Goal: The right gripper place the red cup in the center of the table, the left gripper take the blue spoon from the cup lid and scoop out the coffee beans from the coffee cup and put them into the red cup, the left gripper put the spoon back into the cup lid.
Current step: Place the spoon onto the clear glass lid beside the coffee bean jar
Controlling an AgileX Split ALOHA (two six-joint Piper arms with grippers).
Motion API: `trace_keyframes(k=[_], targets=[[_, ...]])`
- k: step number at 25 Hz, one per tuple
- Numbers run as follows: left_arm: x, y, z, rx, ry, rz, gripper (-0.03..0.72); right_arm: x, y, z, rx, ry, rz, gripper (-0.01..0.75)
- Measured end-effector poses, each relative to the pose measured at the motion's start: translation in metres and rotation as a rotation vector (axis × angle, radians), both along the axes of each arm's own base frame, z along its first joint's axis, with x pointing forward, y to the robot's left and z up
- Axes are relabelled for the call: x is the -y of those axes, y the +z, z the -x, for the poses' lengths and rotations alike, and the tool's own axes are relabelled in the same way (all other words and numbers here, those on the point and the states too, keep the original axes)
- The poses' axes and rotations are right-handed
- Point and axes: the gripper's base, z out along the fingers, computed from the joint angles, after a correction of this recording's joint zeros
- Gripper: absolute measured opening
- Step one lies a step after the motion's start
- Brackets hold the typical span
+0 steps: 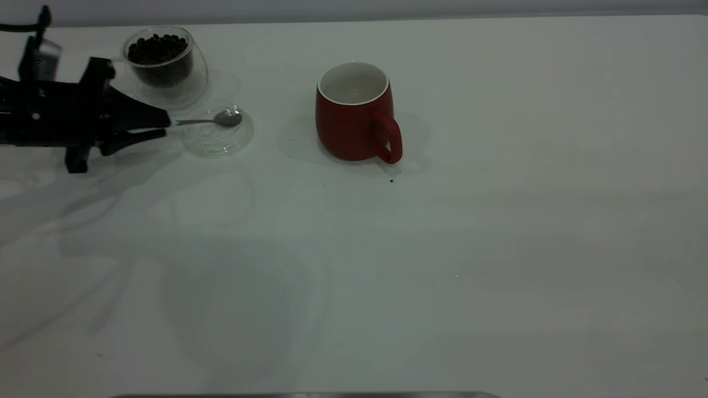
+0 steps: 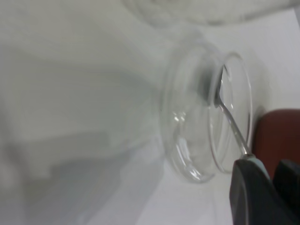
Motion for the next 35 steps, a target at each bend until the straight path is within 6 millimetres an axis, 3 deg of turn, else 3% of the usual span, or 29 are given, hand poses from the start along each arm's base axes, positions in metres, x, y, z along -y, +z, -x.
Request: trace_keyframes(k=[14, 22, 27, 31, 35], targets=[[0.007, -0.011, 0.003, -0.025, -0.012, 0.008, 0.140, 0.000, 0.000, 0.000, 0.000, 0.000, 0.000, 0.520], [0.004, -0.017, 0.003, -0.074, 0.021, -0.020, 0.382, 0.000, 0.000, 0.000, 0.000, 0.000, 0.000, 0.520], [0.002, -0.013, 0.003, -0.059, 0.021, 0.027, 0.453, 0.000, 0.000, 0.000, 0.000, 0.000, 0.000, 0.520], [-0.012, -0.009, 0.004, -0.034, 0.046, 0.080, 0.461, 0.000, 0.000, 0.000, 0.000, 0.000, 0.000, 0.520], [-0.040, -0.003, 0.008, 0.006, 0.105, 0.148, 0.462, 0.000, 0.000, 0.000, 0.000, 0.000, 0.000, 0.520]])
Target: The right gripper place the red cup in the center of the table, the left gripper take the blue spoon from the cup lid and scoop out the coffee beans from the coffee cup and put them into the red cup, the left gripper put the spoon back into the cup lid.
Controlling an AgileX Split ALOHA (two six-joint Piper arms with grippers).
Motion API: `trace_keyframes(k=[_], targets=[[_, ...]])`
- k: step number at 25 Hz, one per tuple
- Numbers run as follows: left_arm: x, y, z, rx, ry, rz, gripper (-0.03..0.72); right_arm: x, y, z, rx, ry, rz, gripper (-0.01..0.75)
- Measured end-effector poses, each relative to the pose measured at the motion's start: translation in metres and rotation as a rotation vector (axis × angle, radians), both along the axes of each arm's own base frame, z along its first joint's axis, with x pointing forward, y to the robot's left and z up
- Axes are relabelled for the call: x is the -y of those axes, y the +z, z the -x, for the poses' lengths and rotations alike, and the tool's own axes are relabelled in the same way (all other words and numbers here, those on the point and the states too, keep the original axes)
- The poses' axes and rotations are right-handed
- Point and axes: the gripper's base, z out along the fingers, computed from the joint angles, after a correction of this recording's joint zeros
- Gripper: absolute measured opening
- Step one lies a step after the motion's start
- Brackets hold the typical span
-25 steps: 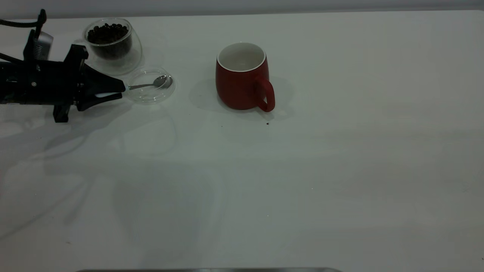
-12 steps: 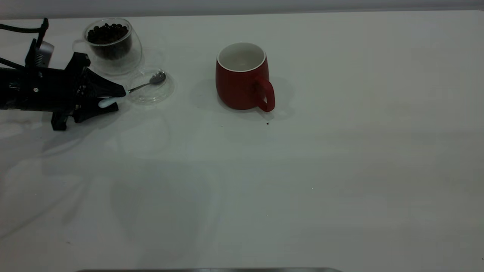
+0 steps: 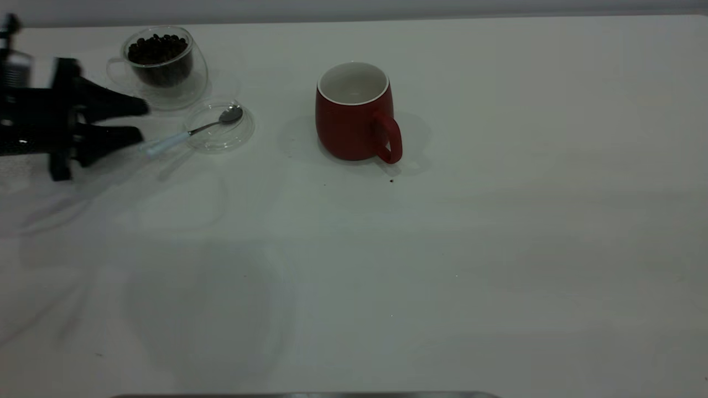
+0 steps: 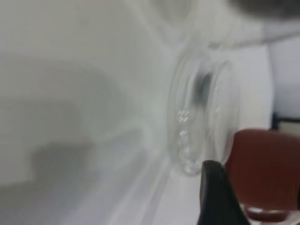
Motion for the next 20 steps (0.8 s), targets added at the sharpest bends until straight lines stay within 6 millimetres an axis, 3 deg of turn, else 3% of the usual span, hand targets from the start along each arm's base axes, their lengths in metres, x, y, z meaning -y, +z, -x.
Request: trace_keyframes(k=[6, 9, 12, 15, 20], targets=[[-0.056, 0.021, 0.015, 0.080, 0.093, 0.129, 0.462, 0.000, 0.000, 0.000, 0.000, 0.000, 0.000, 0.520], [-0.089, 0.052, 0.016, 0.140, 0.193, 0.118, 0.462, 0.000, 0.000, 0.000, 0.000, 0.000, 0.000, 0.520], [-0.108, 0.110, 0.012, 0.262, 0.231, 0.060, 0.462, 0.000, 0.000, 0.000, 0.000, 0.000, 0.000, 0.520], [-0.102, 0.185, 0.010, 0.414, 0.200, -0.006, 0.462, 0.000, 0.000, 0.000, 0.000, 0.000, 0.000, 0.520], [-0.042, 0.300, 0.022, 0.680, 0.026, -0.108, 0.462, 0.000, 0.000, 0.000, 0.000, 0.000, 0.000, 0.520]])
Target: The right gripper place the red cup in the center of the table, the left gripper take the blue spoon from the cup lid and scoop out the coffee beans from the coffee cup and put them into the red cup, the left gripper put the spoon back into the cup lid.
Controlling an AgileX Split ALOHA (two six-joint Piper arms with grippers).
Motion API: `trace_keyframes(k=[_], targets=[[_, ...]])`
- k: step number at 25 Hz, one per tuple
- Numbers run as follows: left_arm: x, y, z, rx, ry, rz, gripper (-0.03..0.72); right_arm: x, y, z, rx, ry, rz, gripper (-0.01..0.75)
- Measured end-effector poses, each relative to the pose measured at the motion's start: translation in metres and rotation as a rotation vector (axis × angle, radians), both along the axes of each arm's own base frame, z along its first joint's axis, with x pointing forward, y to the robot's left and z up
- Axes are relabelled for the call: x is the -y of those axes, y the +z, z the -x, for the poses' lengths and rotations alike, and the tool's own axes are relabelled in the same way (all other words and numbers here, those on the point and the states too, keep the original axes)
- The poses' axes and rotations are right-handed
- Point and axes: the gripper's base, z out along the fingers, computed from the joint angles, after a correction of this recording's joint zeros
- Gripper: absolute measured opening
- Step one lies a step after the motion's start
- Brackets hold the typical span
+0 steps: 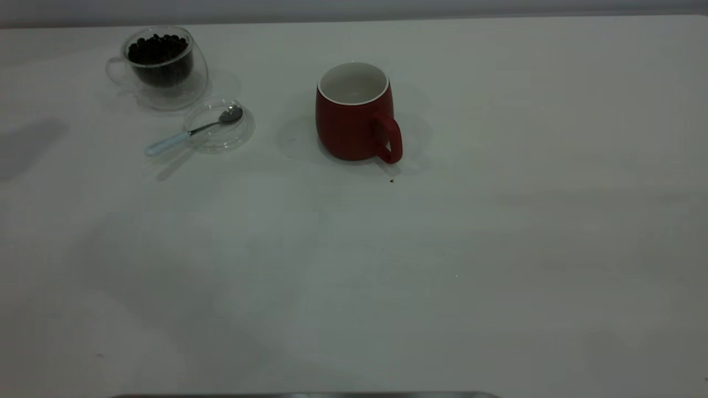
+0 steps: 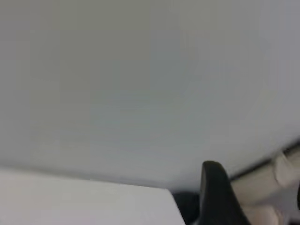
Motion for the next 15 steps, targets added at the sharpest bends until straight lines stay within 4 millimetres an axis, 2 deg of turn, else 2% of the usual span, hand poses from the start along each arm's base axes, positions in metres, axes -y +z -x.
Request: trace_keyframes(k=[2, 3, 5, 8, 11, 15], targets=[[0.029, 0.045, 0.019, 0.110, -0.077, -0.089, 0.462, 0.000, 0.000, 0.000, 0.000, 0.000, 0.000, 0.520], [0.040, 0.061, 0.031, 0.145, -0.109, -0.142, 0.462, 0.000, 0.000, 0.000, 0.000, 0.000, 0.000, 0.520], [0.059, 0.097, 0.064, 0.196, -0.146, -0.270, 0.462, 0.000, 0.000, 0.000, 0.000, 0.000, 0.000, 0.520], [0.076, 0.131, 0.115, 0.138, -0.062, -0.505, 0.462, 0.000, 0.000, 0.000, 0.000, 0.000, 0.000, 0.520], [0.084, 0.149, 0.165, 0.046, 0.102, -0.723, 0.462, 0.000, 0.000, 0.000, 0.000, 0.000, 0.000, 0.520], [0.093, 0.158, 0.225, -0.104, 0.304, -0.826, 0.462, 0.000, 0.000, 0.000, 0.000, 0.000, 0.000, 0.520]])
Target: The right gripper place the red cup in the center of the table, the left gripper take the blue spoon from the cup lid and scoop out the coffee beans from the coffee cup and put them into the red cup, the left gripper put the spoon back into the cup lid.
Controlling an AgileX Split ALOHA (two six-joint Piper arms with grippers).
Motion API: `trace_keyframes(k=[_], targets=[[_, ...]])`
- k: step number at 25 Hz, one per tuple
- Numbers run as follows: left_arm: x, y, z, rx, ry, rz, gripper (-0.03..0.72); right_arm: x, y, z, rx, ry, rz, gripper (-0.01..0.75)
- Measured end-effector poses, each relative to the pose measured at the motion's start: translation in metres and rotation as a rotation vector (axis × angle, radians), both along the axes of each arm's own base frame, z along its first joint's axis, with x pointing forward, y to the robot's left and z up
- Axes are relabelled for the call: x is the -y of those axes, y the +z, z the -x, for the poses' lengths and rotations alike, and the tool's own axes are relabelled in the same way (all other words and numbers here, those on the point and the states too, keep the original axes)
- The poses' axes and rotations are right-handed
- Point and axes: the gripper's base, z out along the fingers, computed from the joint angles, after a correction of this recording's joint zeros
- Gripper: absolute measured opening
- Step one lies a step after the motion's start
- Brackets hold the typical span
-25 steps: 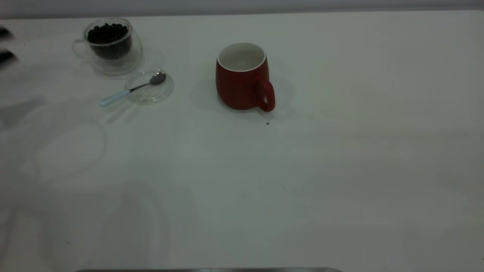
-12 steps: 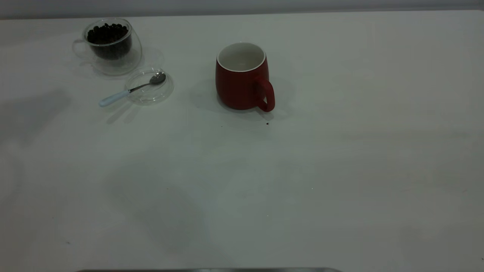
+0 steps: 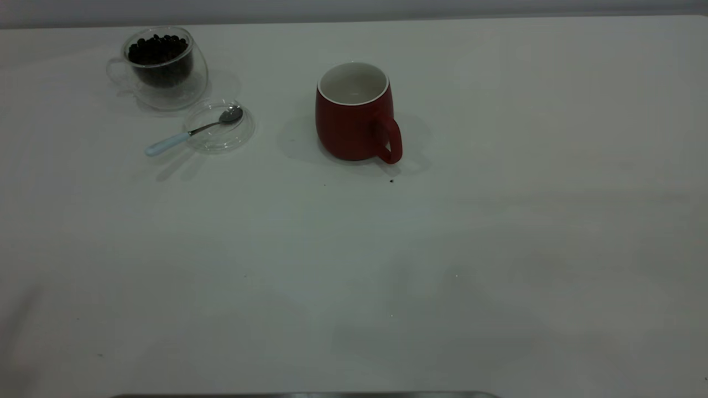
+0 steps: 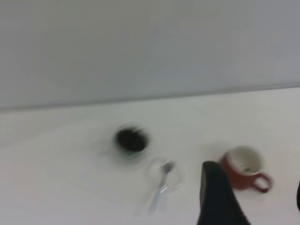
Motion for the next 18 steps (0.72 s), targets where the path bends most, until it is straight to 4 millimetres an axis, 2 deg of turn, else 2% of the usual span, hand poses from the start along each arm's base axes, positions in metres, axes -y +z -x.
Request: trace_keyframes(k=[3, 5, 10, 12, 15, 18], targets=[[0.005, -0.008, 0.028, -0.017, 0.102, -0.018, 0.462, 0.000, 0.000, 0.000, 0.000, 0.021, 0.002, 0.520], [0.010, -0.024, 0.037, -0.049, 0.095, -0.009, 0.462, 0.000, 0.000, 0.000, 0.000, 0.035, 0.001, 0.520], [0.025, -0.073, 0.053, -0.179, -0.062, -0.016, 0.462, 0.000, 0.000, 0.000, 0.000, 0.038, 0.001, 0.520], [0.030, -0.087, 0.063, -0.223, -0.128, -0.038, 0.462, 0.000, 0.000, 0.000, 0.000, 0.038, 0.001, 0.520], [0.031, -0.099, 0.079, -0.274, -0.139, -0.046, 0.462, 0.000, 0.000, 0.000, 0.000, 0.038, 0.001, 0.520], [0.027, -0.110, 0.095, -0.300, -0.073, -0.079, 0.462, 0.000, 0.000, 0.000, 0.000, 0.038, 0.001, 0.520]])
